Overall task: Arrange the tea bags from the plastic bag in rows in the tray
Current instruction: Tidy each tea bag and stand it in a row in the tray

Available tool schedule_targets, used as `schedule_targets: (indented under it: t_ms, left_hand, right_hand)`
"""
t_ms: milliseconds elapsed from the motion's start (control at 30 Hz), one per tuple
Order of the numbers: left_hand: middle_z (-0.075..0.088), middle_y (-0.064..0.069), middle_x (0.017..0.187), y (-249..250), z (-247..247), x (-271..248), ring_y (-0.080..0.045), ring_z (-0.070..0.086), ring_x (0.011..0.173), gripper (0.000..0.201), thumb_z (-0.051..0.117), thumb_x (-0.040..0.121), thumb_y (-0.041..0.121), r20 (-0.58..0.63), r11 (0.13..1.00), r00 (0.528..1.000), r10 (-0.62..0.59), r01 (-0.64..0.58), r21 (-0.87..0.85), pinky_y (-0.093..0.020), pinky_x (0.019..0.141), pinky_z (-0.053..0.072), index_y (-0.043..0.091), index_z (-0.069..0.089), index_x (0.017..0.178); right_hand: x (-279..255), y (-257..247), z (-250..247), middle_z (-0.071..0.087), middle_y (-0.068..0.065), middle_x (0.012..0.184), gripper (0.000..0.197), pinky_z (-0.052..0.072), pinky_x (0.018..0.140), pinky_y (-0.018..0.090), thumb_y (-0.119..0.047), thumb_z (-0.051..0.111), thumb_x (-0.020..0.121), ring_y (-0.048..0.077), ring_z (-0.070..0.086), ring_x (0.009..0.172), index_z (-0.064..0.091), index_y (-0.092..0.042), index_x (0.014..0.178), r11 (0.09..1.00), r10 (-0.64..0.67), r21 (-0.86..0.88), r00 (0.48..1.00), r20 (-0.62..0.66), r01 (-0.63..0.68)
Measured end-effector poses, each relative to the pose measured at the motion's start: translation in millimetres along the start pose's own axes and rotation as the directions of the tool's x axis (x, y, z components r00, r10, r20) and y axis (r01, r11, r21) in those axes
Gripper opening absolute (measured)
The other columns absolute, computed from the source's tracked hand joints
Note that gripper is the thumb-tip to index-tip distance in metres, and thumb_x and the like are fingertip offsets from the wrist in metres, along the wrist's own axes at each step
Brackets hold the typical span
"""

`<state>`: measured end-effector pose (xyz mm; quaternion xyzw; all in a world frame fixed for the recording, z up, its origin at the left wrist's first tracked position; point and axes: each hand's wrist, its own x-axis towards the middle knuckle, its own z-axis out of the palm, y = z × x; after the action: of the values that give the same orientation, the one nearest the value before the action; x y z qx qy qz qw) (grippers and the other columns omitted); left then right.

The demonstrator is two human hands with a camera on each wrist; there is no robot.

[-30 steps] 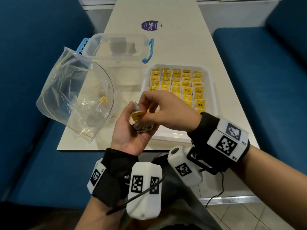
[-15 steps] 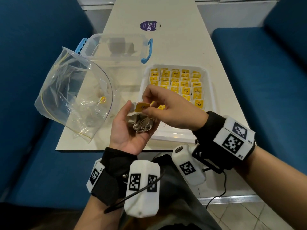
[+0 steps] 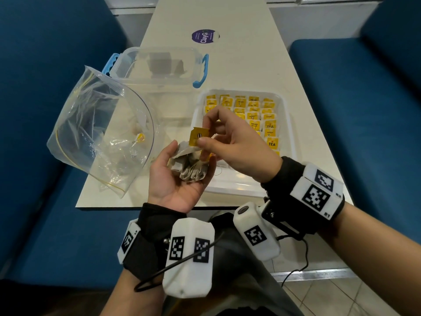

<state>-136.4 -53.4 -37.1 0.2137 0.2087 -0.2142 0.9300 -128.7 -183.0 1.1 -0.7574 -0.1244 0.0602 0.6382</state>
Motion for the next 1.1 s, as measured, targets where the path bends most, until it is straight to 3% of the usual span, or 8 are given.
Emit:
schedule_targets:
  t_ms: [167,267,367,600,700,833,967,1100]
  left_hand:
    - [0.066,-0.018,0.105,2,0,2,-0.028,0.069,0.082,0.045,0.055,0.086,0.031,-0.007,0.999,1.000,-0.029,0.029,0.018,-0.039,0.083,0.053,0.003,0.057,0.122]
    - [0.055,-0.016,0.126,3,-1,4,-0.026,0.062,0.093,0.067,0.061,0.077,0.023,-0.001,0.999,0.999,-0.039,0.039,-0.013,-0.033,0.070,0.059,0.010,0.043,0.140]
    - [0.054,-0.017,0.126,2,-2,7,-0.028,0.062,0.093,0.056,0.060,0.075,0.019,0.018,0.999,0.999,-0.032,0.033,-0.036,-0.032,0.061,0.058,0.012,0.048,0.129]
    - [0.064,-0.016,0.101,0,1,6,-0.025,0.062,0.089,0.031,0.058,0.076,0.015,-0.001,1.000,1.000,0.005,-0.005,-0.008,-0.032,0.064,0.059,0.000,0.061,0.103]
    - [0.064,-0.016,0.104,0,1,6,-0.024,0.061,0.091,0.038,0.060,0.071,0.015,-0.017,1.000,1.000,0.008,-0.007,0.003,-0.032,0.068,0.058,0.000,0.061,0.107]
    - [0.057,-0.016,0.128,2,-7,8,-0.027,0.061,0.097,0.054,0.058,0.081,0.016,-0.060,1.000,0.998,-0.003,0.002,-0.022,-0.032,0.062,0.059,0.007,0.050,0.134]
    - [0.059,-0.019,0.114,5,-13,6,-0.030,0.068,0.072,0.024,0.055,0.088,0.018,-0.099,1.000,0.995,0.010,-0.013,-0.027,-0.029,0.056,0.057,0.013,0.054,0.112]
    - [0.060,-0.023,0.101,7,-15,1,-0.030,0.067,0.071,0.012,0.053,0.090,0.019,-0.091,0.999,0.996,0.022,-0.024,-0.022,-0.028,0.054,0.056,0.011,0.059,0.084]
  right_hand:
    - [1,0,1,0.054,0.001,0.073,0.027,0.047,0.060,0.025,0.000,0.054,0.089,0.020,0.058,0.065,0.043,-0.024,0.086,0.996,0.074,0.060,0.997,-0.037,-0.072]
    - [0,0,2,0.049,-0.001,0.071,0.027,0.045,0.067,0.037,0.000,0.052,0.090,0.024,0.050,0.070,0.046,-0.026,0.087,0.995,0.096,0.048,0.993,-0.071,-0.092]
    - [-1,0,3,0.049,0.000,0.072,0.022,0.046,0.074,0.041,0.000,0.051,0.090,0.023,0.049,0.070,0.049,-0.023,0.089,0.995,0.103,0.023,0.991,-0.090,-0.101]
    - [-1,-6,-3,0.056,0.004,0.087,0.021,0.050,0.080,0.033,0.000,0.062,0.082,0.013,0.053,0.072,0.067,-0.011,0.099,0.980,0.036,-0.191,0.996,-0.079,-0.050]
    - [2,-8,-9,0.057,0.005,0.093,0.026,0.049,0.080,0.029,0.000,0.066,0.078,0.008,0.053,0.072,0.066,-0.013,0.101,0.961,0.068,-0.265,0.996,-0.051,-0.079]
    - [7,-14,-19,0.058,-0.004,0.072,0.022,0.048,0.072,0.028,-0.008,0.073,0.074,0.008,0.053,0.066,0.066,-0.006,0.095,0.934,0.117,-0.329,0.989,-0.093,-0.142]
    - [12,-25,-30,0.062,0.002,0.072,0.011,0.052,0.073,0.029,-0.004,0.070,0.077,0.011,0.058,0.066,0.066,-0.007,0.087,0.922,0.140,-0.361,0.990,-0.025,-0.140]
    - [17,-29,-33,0.057,-0.002,0.078,0.010,0.049,0.058,0.019,-0.005,0.059,0.085,0.007,0.052,0.063,0.056,-0.015,0.084,0.891,0.147,-0.441,0.988,0.051,-0.110]
